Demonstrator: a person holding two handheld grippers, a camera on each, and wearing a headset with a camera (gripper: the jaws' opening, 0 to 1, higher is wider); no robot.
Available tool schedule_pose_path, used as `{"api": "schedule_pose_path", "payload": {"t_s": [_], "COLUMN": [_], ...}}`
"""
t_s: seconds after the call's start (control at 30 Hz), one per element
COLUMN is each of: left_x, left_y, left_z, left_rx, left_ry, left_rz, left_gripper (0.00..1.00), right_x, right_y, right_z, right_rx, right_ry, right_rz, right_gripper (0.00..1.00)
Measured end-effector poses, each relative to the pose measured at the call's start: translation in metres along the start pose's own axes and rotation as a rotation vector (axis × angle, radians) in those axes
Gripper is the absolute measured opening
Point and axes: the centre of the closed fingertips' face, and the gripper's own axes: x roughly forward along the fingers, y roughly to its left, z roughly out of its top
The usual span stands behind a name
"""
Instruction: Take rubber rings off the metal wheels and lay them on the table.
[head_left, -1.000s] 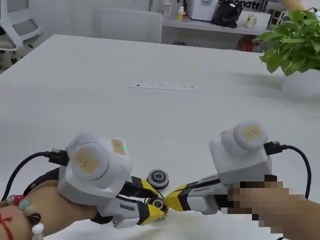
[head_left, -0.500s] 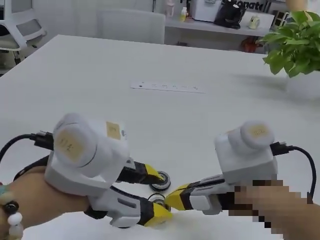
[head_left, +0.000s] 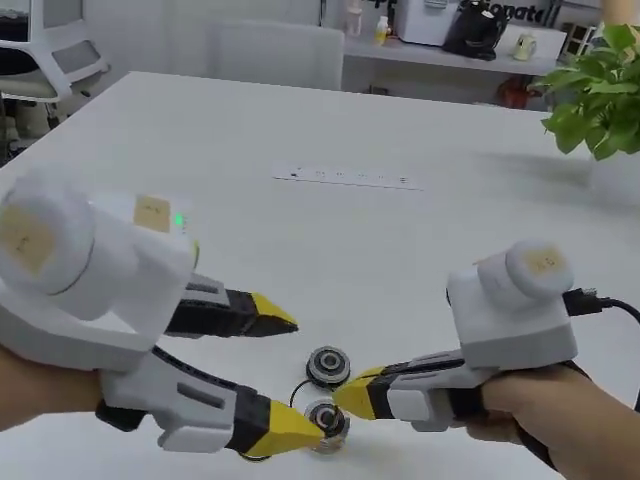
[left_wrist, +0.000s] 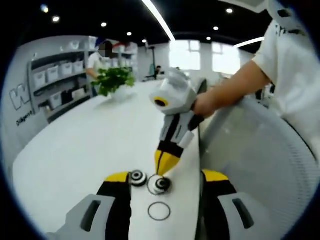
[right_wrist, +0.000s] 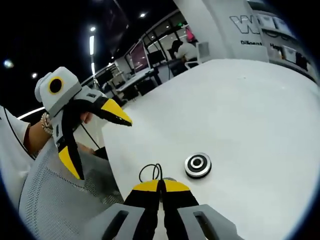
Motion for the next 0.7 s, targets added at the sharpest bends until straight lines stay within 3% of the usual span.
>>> {"api": "schedule_pose_path", "payload": {"t_s": [0.27,0.47,0.7], "left_x": [-0.032,-0.049,-0.059], "left_y": [0.013,0.013,0.004], "left_z": [-0.009,-0.025,-0.043], "left_rx": [-0.055,-0.096,-0.136], "left_ry": [-0.014,-0.002,0.021], "left_rz": [0.098,0.159,0.183], "left_gripper": [0.65,0.70,0.74], "right_x": [-0.002,-0.002,-0.002], "right_y": [0.003,0.006,0.009], "right_z": [0.008,0.011,0.014], "right_rx": [0.006,0.006,0.014], "right_ry": [-0.032,-0.043,-0.053], "right_rz": [0.011,0.021,0.037], "right_gripper": [0.00,0.00,0.00]}}
